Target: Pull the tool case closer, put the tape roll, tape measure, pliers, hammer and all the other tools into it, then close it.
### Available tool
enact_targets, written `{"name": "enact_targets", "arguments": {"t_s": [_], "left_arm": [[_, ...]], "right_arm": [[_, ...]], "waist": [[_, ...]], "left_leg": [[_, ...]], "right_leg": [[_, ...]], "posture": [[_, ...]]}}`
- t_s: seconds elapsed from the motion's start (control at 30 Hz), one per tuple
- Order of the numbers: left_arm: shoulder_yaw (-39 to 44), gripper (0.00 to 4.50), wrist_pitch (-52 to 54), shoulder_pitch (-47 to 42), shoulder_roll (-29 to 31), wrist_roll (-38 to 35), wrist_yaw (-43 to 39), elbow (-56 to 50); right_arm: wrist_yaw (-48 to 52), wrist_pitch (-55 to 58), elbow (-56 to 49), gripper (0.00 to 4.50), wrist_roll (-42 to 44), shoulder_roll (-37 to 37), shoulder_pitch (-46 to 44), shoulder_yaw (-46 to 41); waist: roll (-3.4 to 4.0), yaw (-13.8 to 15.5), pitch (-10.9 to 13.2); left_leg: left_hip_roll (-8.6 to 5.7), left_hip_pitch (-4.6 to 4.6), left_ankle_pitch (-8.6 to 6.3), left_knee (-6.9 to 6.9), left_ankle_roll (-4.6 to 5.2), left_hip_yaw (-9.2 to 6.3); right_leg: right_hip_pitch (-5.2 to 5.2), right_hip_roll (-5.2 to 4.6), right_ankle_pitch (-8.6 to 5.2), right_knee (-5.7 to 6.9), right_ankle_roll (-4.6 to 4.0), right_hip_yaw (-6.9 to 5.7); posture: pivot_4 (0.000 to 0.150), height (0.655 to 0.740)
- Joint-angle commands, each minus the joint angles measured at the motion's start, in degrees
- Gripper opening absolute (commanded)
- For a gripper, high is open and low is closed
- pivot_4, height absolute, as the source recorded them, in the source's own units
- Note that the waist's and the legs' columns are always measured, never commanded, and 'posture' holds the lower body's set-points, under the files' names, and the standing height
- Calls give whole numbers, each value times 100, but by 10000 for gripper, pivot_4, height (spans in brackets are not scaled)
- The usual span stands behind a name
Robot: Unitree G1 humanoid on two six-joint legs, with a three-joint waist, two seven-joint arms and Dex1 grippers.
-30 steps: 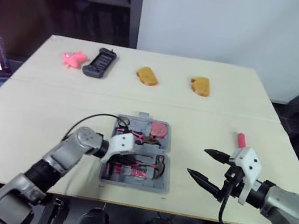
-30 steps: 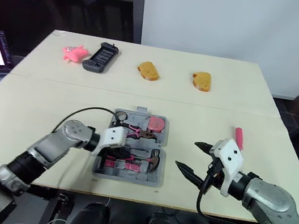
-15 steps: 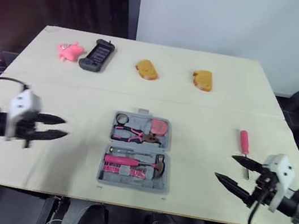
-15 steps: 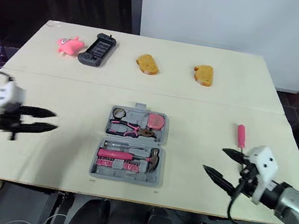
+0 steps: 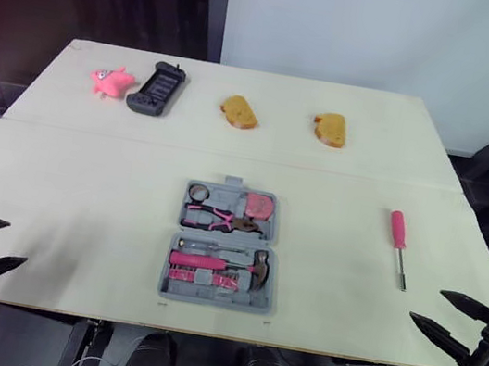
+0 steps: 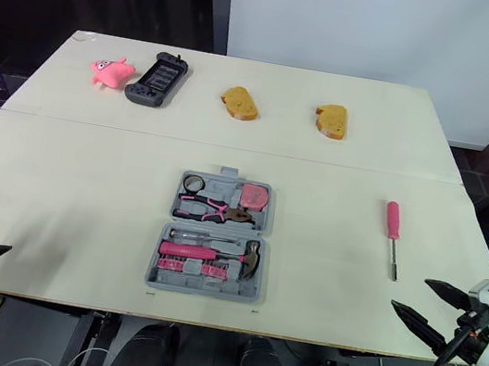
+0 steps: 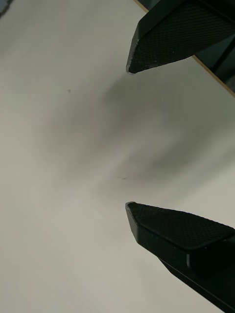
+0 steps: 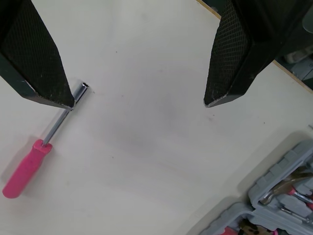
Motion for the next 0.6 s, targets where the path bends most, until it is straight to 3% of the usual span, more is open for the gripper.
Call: {"name": "enact_targets", "arguments": {"t_s": [0.03,0.43,0.6], "left_arm": [[149,44196,-115,-29,31,-90,45,-84],[-206,44196,27,-310,-147,-87,278,-510],[-619,44196,400,-526,-476,-175,648,-1382]], "right_arm": [[12,-38,-131,45000,-11,-104,-31,-37],[-330,275,-778,45000,19,74,130,-3],[-1066,847,-1696,45000,143,368,68,268]], "waist": [[2,-2,0],[0,-2,-1],[2,1,-3]], "left_leg": [[0,0,0,-1,0,0],[0,0,1,-6,-1,3],[0,0,1,-6,-2,2]], "right_leg": [[0,1,0,0,0,0],[-3,5,1,1,3,2],[-2,6,2,2,4,2]], "posture": [[1500,7400],[1500,7400],[1500,7400]]}}
